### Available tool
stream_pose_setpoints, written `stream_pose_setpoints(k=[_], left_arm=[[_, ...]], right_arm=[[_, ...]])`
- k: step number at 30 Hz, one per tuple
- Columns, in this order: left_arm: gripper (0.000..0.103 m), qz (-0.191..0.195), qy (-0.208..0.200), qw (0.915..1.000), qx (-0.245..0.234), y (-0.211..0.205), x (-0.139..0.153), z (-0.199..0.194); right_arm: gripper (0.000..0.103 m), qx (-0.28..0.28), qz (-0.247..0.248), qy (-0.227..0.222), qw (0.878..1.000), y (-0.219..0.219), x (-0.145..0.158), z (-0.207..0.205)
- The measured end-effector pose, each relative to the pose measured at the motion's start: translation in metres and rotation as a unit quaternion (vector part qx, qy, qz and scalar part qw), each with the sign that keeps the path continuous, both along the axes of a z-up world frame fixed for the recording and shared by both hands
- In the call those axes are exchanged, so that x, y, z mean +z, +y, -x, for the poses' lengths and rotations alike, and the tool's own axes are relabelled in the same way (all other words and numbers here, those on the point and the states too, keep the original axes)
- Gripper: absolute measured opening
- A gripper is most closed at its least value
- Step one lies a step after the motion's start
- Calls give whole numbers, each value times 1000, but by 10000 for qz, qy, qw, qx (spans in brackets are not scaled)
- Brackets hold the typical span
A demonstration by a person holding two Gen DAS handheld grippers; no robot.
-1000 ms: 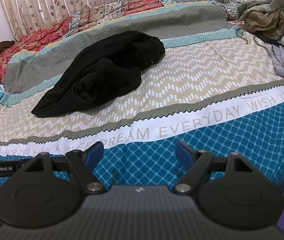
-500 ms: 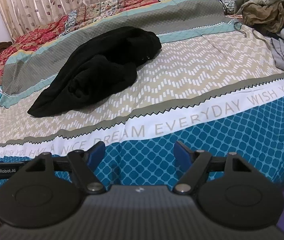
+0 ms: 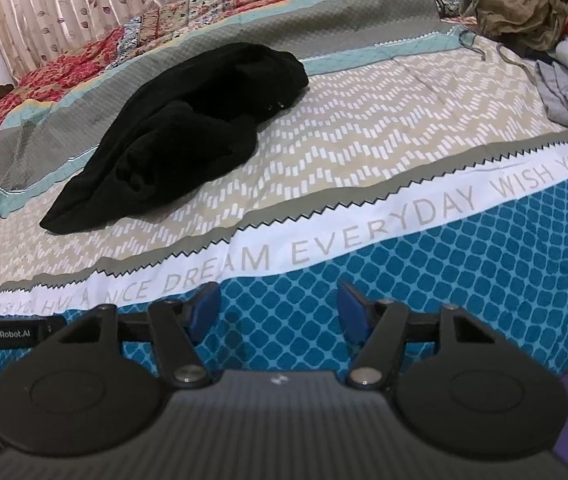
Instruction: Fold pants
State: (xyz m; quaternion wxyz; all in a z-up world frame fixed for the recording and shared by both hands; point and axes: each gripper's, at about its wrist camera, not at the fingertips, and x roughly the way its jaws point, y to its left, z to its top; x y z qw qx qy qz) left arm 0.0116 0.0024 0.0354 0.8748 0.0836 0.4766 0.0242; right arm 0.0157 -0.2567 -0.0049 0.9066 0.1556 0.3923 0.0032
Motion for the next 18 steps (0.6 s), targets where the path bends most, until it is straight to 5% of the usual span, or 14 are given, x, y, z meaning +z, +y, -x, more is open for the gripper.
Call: stream_pose_setpoints(k=[6,18], left_arm=[[103,-209,-542,9979,-290,-5,19,-39],[99,-65,-821,9927,-881,-39,19,-124]], right_arm=[[67,-53,85,-52,9999,-3,-5,-3],[66,-8,-83,-322,9994,-13,-6,-22]])
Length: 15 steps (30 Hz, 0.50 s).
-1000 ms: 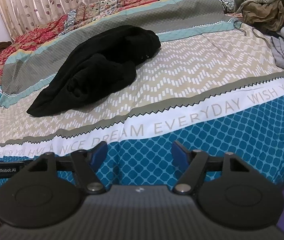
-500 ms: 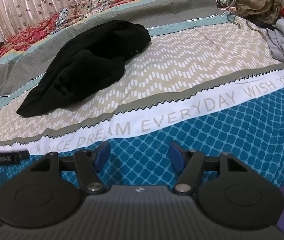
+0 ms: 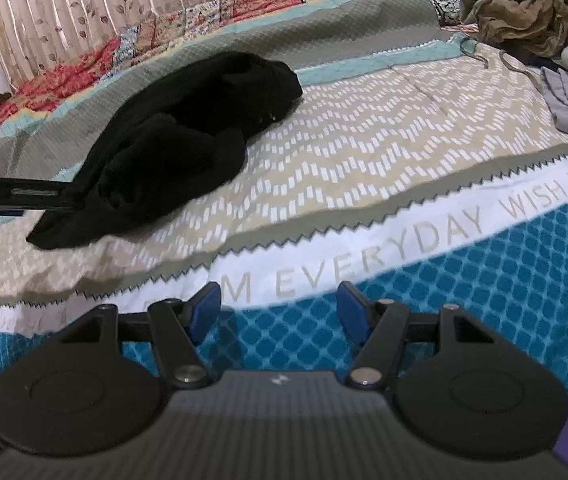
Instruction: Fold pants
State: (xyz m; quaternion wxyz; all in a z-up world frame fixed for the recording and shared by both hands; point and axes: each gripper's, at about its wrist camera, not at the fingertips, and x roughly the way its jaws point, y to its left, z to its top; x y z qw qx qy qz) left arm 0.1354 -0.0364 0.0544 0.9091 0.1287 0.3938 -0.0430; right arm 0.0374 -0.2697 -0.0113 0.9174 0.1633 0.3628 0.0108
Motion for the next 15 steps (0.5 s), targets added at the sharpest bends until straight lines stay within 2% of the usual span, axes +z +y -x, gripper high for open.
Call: stream_pose_setpoints(k=[2,4,6,8,9,10,12,13,15], left_arm=[[93,79,-82,9999,29,-2,1,-19],[81,217,-69,9997,71,-6,4,-40],[79,339,-68,9994,-21,-15,5,-53],[79,91,-20,9995,-289,-32,-4,-63],[73,-88,85,9990,-429,-42,-13,-69],[56,-162,208,9984,-497,-48,-20,-73],[36,-53,410,9982,-434,-51,-25,-82],[16,122,403,9987,-272,-46,-19,-86],[14,635,146,9978,124,-22,2,-90]], right_arm=[[66,-38,-50,-63,10000,-4,2,-6],[66,-82,-62,-71,9999,-8,1,-10],[66,-122,-95,-17,9999,-11,-3,-14],[66,-139,-134,54,9998,-12,-7,-16],[66,-138,-125,70,9998,-12,-9,-17],[67,-128,-98,67,9998,-10,-9,-18],[67,-90,-30,46,9999,-8,-8,-19],[67,-77,-26,48,10000,-8,-7,-21],[66,-59,-26,40,10000,-10,-5,-24]])
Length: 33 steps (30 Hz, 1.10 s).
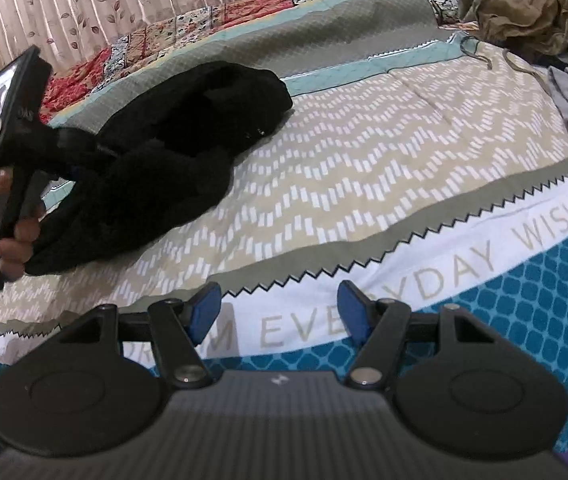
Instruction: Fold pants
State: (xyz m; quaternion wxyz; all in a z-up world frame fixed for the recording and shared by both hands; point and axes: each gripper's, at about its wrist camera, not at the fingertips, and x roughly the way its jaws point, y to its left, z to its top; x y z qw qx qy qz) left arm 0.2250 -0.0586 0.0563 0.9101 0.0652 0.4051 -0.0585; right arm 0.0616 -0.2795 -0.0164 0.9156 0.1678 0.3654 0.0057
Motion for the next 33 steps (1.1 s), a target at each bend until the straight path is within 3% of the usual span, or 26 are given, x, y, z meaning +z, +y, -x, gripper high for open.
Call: stream_pose_setpoints(k=[2,5,9,14,18,19,21,25,28,29,30,31,32,33], left_arm=[[13,381,-412,9974,444,32,27,-1],[11,586,-950,9881,1062,76,65,4],[11,1062,-1281,9776,1288,121,105,26],[11,1482,-1569,9735,755,127,137,72],[11,1635,-1750,9708,-159,100,150,120],[11,1663,-1753,9698,-338,92,152,127],[11,1765,-1687,9674,-671,73,156,138],[11,1907,-1532,9610,-1291,36,162,162],[11,2019,-1461,9515,-1804,13,165,185],[11,2053,-1408,9469,-2033,6,165,192],[12,2028,-1383,9434,-2231,1,165,198],[14,1945,-1414,9408,-2387,-2,164,206],[16,1848,-1502,9384,-2503,-5,163,212],[18,1814,-1638,9340,-2605,-4,164,219]], right_arm=[[66,25,19,-20,10000,-1,2,-6],[66,96,-7,-137,9999,-1,9,-19],[66,351,-205,-328,9986,2,24,-51],[68,733,-1282,-486,9878,9,50,-82],[69,1537,-2052,-868,9627,31,70,-76],[75,1662,-1950,-949,9620,39,75,-73],[85,1955,-1183,-1216,9659,64,84,-61],[89,2402,-444,-1657,9554,102,86,-49],[89,2162,65,-1923,9572,118,80,-56],[82,2034,113,-1907,9603,117,80,-59],[67,1951,-20,-1883,9625,113,81,-63],[18,1883,-223,-1829,9647,104,84,-65],[9,1680,-371,-1811,9683,92,88,-68],[9,1336,-495,-1896,9715,74,94,-67]])
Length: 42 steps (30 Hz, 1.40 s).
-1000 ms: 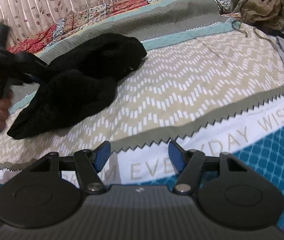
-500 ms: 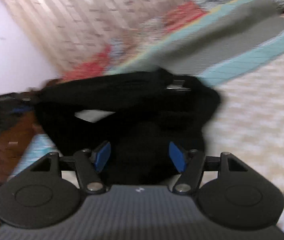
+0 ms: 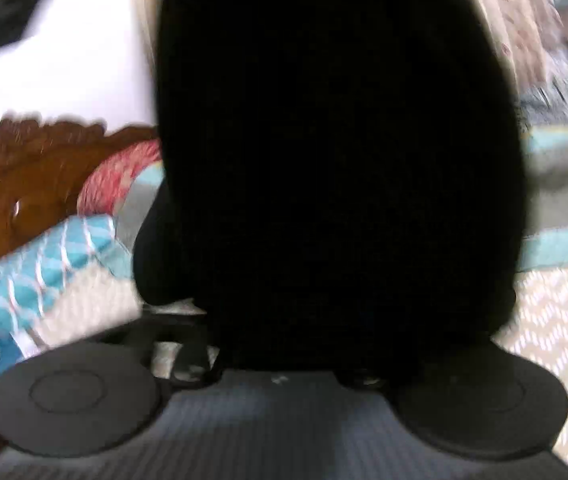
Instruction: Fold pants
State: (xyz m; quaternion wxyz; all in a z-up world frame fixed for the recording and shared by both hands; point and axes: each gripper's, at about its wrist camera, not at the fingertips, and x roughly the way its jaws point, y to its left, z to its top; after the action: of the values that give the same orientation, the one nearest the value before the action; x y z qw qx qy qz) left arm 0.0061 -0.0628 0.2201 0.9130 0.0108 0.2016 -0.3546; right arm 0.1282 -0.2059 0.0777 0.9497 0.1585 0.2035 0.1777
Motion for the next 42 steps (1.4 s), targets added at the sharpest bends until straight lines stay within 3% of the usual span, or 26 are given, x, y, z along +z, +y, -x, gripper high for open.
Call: stream_pose_setpoints(k=[3,6,9,12,15,18,20,21,22,23,24,25,26,27,28,30,33,35,36,38,39,40,42], left_arm=[[47,141,-367,9992,82,12,5,14],[53,108,-553,9963,652,29,-3,11],[56,-309,-177,9896,1395,38,-30,-22],[59,-723,686,9802,1712,36,-71,-60],[71,-967,1440,9692,1747,27,-117,-93],[75,-1222,1988,9518,1989,24,-159,-121],[81,-1454,1996,9441,2183,25,-178,-127],[94,-1795,1762,9416,2239,19,-188,-129],[96,-2130,1555,9374,2273,12,-196,-131],[94,-2435,1407,9322,2278,5,-206,-135],[79,-2682,1439,9267,2205,-2,-219,-142],[61,-2726,1623,9244,2118,-5,-227,-150],[57,-2514,1724,9288,2108,-1,-229,-153],[27,-2281,1683,9329,2221,4,-226,-151],[6,-2187,1767,9327,2261,7,-223,-154],[5,-1852,1999,9318,2397,18,-211,-155],[3,-1312,1848,9443,2386,43,-181,-141],[4,-1337,1773,9417,2526,53,-164,-130],[11,-1097,2006,9405,2515,63,-156,-128],[37,-418,2468,9430,2191,75,-146,-126],[60,-161,2563,9449,2030,75,-142,-124],[81,-52,2566,9468,1943,71,-142,-125],[98,49,2544,9517,1716,54,-144,-128]], right_arm=[[8,-1255,-431,-35,9911,-78,14,4],[8,-2652,-695,-21,9617,-169,22,16],[9,-3771,-796,117,9227,-246,19,41],[25,-4099,-957,731,9042,-286,-1,55],[36,-3960,-1085,1097,9052,-293,-28,69],[50,-3542,-1003,1385,9194,-267,-39,81],[54,-3190,-1044,1531,9295,-252,-46,79],[55,-2982,-1047,1623,9348,-243,-48,84],[56,-2782,-1039,1723,9392,-234,-48,89],[56,-2617,-1045,1821,9420,-226,-50,92],[56,-2482,-1071,1912,9436,-219,-52,94],[58,-2346,-1110,2004,9447,-213,-54,94],[58,-2248,-1172,2068,9450,-208,-52,96],[59,-2171,-1252,2122,9445,-202,-55,94],[59,-2122,-1303,2170,9439,-205,-58,83],[58,-2077,-1261,2242,9438,-196,-60,74],[58,-2028,-1052,2193,9485,-188,-52,69],[58,-2021,-1063,2154,9494,-190,-48,69],[58,-2039,-1103,2169,9483,-194,-49,67],[59,-2075,-1168,2213,9457,-196,-57,68],[59,-2091,-1196,2255,9440,-198,-59,69],[59,-2098,-1222,2287,9428,-199,-61,71],[59,-2098,-1320,2304,9410,-203,-61,74]])
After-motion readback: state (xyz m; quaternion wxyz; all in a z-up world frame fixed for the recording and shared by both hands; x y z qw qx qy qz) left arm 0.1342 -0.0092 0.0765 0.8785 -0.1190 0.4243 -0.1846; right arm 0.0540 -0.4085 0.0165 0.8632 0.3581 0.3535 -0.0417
